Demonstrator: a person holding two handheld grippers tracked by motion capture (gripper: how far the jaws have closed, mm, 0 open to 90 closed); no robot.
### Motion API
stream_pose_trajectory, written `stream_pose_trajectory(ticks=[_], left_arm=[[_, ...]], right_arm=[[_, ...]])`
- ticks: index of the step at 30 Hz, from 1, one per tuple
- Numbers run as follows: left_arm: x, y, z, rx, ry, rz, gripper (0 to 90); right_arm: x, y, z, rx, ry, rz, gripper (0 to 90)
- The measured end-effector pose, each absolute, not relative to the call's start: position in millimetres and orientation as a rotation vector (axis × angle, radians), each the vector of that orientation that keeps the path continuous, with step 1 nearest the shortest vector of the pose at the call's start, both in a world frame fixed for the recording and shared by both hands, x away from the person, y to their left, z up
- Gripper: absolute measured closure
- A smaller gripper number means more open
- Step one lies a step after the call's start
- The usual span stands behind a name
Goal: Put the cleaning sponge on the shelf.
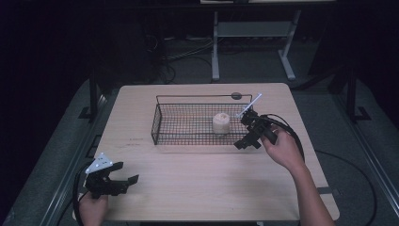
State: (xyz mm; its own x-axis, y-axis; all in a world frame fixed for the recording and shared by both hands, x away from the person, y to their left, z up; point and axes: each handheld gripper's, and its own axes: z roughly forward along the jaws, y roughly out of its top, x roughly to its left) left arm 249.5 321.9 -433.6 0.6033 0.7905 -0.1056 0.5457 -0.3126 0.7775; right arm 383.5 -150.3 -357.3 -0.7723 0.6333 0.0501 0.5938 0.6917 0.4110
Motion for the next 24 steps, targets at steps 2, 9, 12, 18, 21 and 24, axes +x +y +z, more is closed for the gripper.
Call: stream_pose_trajectory(ticks=[2,9,12,18,21,24], left_arm=[[249.5,321.8,-433.7,2.006,1.057,0.377,13.7],[249.4,321.6,-433.9,2.006,1.058,0.379,13.7],[249.3,322.0,-433.8,2.004,1.059,0.379,13.7],[249.3,321.6,-433.8,2.005,1.058,0.379,13.7],[249.4,322.3,-434.0,2.005,1.061,0.379,13.6],[248.9,322.4,-433.7,2.002,1.061,0.380,13.7]], right_arm=[[381.9,-152.2,-358.4,1.017,2.800,0.628,14.6],[375.0,-155.6,-362.9,1.018,2.799,0.609,14.6],[372.0,-157.3,-364.7,1.020,2.797,0.610,14.6],[366.7,-162.3,-370.0,1.024,2.799,0.609,14.6],[362.7,-165.6,-373.4,1.030,2.798,0.634,14.6],[359.3,-168.2,-376.2,1.035,2.792,0.646,14.6]])
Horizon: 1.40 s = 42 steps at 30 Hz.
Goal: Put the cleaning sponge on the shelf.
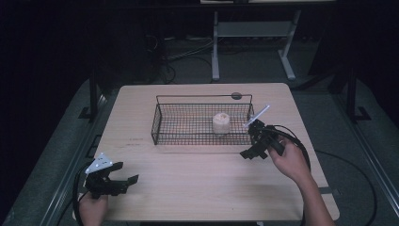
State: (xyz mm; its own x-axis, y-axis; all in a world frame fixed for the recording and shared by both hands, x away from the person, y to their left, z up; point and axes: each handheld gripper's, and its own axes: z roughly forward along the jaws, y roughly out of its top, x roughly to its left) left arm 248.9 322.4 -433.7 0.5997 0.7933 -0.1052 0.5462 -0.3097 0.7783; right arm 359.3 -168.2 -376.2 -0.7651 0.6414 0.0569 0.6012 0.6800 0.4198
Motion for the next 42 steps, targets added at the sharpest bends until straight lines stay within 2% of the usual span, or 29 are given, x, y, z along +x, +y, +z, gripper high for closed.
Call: stream_pose_trajectory(ticks=[42], left_arm=[[248.2,320.9,-434.0,2.007,1.063,0.381,13.7]], right_arm=[[319.1,-206.0,-401.9,1.073,2.768,0.669,14.6]])
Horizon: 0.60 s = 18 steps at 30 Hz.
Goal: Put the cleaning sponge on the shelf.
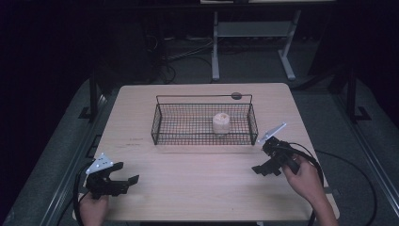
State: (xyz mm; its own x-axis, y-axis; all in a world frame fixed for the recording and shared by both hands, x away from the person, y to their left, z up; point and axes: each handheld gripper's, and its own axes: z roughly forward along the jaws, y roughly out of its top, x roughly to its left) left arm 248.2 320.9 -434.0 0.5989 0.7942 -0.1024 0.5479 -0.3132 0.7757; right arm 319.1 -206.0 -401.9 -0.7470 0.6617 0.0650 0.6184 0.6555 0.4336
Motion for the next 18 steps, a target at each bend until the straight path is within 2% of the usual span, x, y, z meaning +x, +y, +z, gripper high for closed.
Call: stream_pose_trajectory(ticks=[18], left_arm=[[247.6,320.8,-433.8,2.004,1.061,0.387,13.7]], right_arm=[[298.1,-218.8,-409.3,1.077,2.743,0.699,14.6]])
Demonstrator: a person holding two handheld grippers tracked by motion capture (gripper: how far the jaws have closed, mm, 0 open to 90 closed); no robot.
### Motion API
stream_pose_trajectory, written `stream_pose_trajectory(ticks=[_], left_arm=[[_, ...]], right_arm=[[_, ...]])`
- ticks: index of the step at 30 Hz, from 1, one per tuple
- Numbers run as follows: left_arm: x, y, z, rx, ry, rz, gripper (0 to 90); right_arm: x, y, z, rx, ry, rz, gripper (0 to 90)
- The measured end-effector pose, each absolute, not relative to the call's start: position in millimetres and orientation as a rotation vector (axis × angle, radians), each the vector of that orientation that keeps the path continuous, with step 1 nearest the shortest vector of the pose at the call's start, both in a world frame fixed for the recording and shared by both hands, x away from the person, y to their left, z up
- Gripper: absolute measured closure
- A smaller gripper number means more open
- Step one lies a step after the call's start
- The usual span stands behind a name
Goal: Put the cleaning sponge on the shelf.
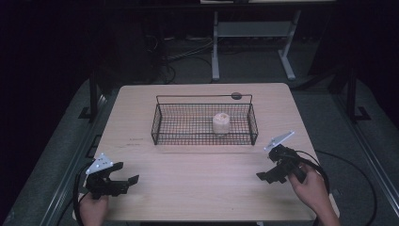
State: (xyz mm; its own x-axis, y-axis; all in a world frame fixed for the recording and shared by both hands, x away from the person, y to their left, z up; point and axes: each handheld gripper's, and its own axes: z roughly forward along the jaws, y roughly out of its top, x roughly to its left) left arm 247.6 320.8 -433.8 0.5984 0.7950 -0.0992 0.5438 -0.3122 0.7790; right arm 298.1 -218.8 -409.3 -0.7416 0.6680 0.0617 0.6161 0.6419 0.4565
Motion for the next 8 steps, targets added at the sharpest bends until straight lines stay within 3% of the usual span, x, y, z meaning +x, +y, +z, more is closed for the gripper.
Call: stream_pose_trajectory(ticks=[8], left_arm=[[247.6,319.0,-433.4,2.005,1.054,0.395,13.7]], right_arm=[[279.1,-218.3,-413.4,1.046,2.727,0.725,14.6]])
